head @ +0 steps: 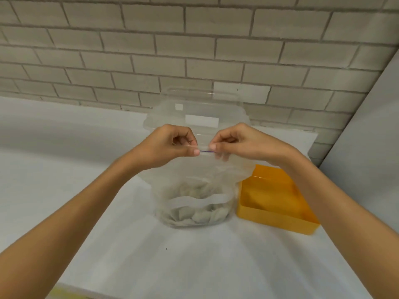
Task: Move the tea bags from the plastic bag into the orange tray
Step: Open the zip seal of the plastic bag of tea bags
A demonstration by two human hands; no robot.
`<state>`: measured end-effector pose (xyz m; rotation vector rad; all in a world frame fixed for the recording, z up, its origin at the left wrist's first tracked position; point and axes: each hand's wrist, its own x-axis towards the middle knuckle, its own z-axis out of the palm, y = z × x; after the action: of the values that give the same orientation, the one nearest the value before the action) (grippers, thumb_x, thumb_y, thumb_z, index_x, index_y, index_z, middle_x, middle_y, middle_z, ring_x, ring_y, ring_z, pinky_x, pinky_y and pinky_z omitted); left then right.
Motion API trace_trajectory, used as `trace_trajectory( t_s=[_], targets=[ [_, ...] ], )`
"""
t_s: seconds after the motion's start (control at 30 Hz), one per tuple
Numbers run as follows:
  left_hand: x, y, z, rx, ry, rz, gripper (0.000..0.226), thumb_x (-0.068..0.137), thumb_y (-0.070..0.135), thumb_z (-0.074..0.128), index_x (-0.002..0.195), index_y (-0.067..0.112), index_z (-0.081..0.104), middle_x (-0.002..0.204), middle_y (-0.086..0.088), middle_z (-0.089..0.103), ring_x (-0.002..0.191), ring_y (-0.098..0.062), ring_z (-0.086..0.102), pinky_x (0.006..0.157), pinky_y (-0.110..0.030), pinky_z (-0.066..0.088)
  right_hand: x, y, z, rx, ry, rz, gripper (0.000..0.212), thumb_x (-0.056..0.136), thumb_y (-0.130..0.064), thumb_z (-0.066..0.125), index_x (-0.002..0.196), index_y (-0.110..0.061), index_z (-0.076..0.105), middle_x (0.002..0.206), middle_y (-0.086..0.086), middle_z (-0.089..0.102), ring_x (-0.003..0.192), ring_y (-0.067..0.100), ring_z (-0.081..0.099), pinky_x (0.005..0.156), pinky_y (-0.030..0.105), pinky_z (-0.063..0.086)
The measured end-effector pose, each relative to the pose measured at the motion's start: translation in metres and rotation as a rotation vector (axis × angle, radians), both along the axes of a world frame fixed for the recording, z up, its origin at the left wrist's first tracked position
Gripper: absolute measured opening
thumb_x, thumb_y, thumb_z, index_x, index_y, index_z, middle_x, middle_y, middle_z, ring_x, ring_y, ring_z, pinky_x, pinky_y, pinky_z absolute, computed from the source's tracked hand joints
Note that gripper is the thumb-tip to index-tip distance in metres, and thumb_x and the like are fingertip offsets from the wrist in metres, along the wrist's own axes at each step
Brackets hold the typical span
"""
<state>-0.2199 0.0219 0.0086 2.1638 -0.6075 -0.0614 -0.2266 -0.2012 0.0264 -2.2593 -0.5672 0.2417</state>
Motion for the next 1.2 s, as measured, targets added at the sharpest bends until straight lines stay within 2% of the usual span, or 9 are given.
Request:
trace_trajectory(
  t_s=[0.17, 0.3, 0.4, 0.47, 0.73, 0.93, 1.07, 1.13, 1.2],
  targets=[
    [-0.011, -0.006, -0.008, 0.036, -0.291, 0.116, 0.009, 0.076, 0.027, 0.079, 0.078, 0.027, 0.07, 0.072, 0.01, 0.07, 0.078, 0.005, 0.062, 0.075, -0.004, 0.039, -0.002, 0.008, 0.003, -0.015, 0.053, -0.025, 0.023, 0.097, -0.025, 0.055, 0.095, -0.01, 0.072, 0.084, 0.005, 0.075, 0.075, 0.02, 0.07, 0.067, 0.009, 0.049],
    [-0.014, -0.008, -0.015, 0.044, -0.398, 0.142, 0.01, 0.081, 0.028, 0.074, 0.085, 0.024, 0.066, 0.078, 0.016, 0.068, 0.084, 0.009, 0.062, 0.074, -0.004, 0.038, -0.004, 0.011, 0.003, 0.022, 0.078, -0.062, 0.019, 0.094, -0.017, 0.057, 0.093, -0.007, 0.074, 0.076, -0.002, 0.074, 0.07, 0.018, 0.068, 0.067, 0.009, 0.048],
    [-0.016, -0.01, -0.023, 0.179, -0.664, 0.139, 0.014, 0.086, 0.028, 0.068, 0.098, 0.022, 0.062, 0.099, 0.012, 0.066, 0.094, -0.005, 0.056, 0.081, -0.016, 0.033, -0.004, 0.014, 0.001, 0.042, 0.107, -0.107, 0.019, 0.09, -0.01, 0.057, 0.085, -0.004, 0.075, 0.075, 0.012, 0.072, 0.064, 0.011, 0.056, 0.067, 0.022, 0.047],
    [-0.015, -0.012, -0.028, 0.309, -0.865, 0.156, 0.021, 0.086, 0.032, 0.068, 0.105, 0.024, 0.063, 0.11, 0.007, 0.06, 0.097, -0.013, 0.05, 0.082, -0.026, 0.031, -0.005, 0.015, -0.001, 0.07, 0.172, -0.133, 0.018, 0.089, -0.011, 0.059, 0.083, -0.005, 0.076, 0.074, 0.013, 0.071, 0.061, 0.008, 0.059, 0.063, 0.02, 0.05],
    [-0.015, -0.017, -0.041, 0.281, -1.05, 0.101, 0.01, 0.087, 0.026, 0.067, 0.091, 0.018, 0.072, 0.084, 0.002, 0.063, 0.075, -0.017, 0.05, 0.075, -0.026, 0.029, -0.004, 0.007, -0.007, 0.102, 0.351, -0.148, 0.013, 0.086, -0.01, 0.065, 0.09, -0.006, 0.076, 0.079, 0.008, 0.071, 0.068, 0.013, 0.062, 0.069, 0.025, 0.054],
    [-0.017, -0.02, -0.038, 0.299, -1.074, 0.064, 0.019, 0.093, 0.025, 0.054, 0.086, 0.014, 0.068, 0.082, 0.001, 0.062, 0.073, -0.021, 0.057, 0.073, -0.029, 0.033, -0.004, 0.004, -0.006, 0.147, 0.419, -0.133, 0.016, 0.088, -0.011, 0.065, 0.096, -0.002, 0.074, 0.089, 0.012, 0.074, 0.075, 0.015, 0.068, 0.074, 0.027, 0.057],
    [-0.016, -0.022, -0.042, 0.312, -1.032, 0.156, 0.016, 0.09, 0.026, 0.058, 0.086, 0.013, 0.065, 0.083, -0.001, 0.06, 0.074, -0.023, 0.053, 0.067, -0.029, 0.033, -0.006, 0.008, -0.003, 0.125, 0.327, -0.158, 0.016, 0.085, -0.014, 0.068, 0.093, -0.002, 0.075, 0.088, 0.013, 0.074, 0.072, 0.013, 0.068, 0.068, 0.023, 0.055],
    [-0.025, -0.028, -0.043, 0.167, -0.844, 0.274, 0.019, 0.087, 0.028, 0.067, 0.084, 0.011, 0.062, 0.08, 0.0, 0.057, 0.072, -0.016, 0.051, 0.063, -0.025, 0.039, -0.006, 0.008, -0.003, 0.119, 0.27, -0.183, 0.014, 0.084, -0.011, 0.066, 0.089, -0.001, 0.075, 0.082, 0.013, 0.074, 0.068, 0.011, 0.066, 0.065, 0.023, 0.054],
    [-0.036, -0.034, -0.04, -0.123, -0.428, 0.407, 0.028, 0.084, 0.036, 0.07, 0.077, 0.011, 0.061, 0.069, 0.002, 0.061, 0.063, -0.009, 0.055, 0.058, -0.018, 0.045, -0.006, 0.009, -0.006, 0.121, 0.255, -0.203, 0.015, 0.084, -0.011, 0.065, 0.086, 0.0, 0.075, 0.077, 0.011, 0.072, 0.065, 0.011, 0.063, 0.062, 0.023, 0.05]
  ],
)
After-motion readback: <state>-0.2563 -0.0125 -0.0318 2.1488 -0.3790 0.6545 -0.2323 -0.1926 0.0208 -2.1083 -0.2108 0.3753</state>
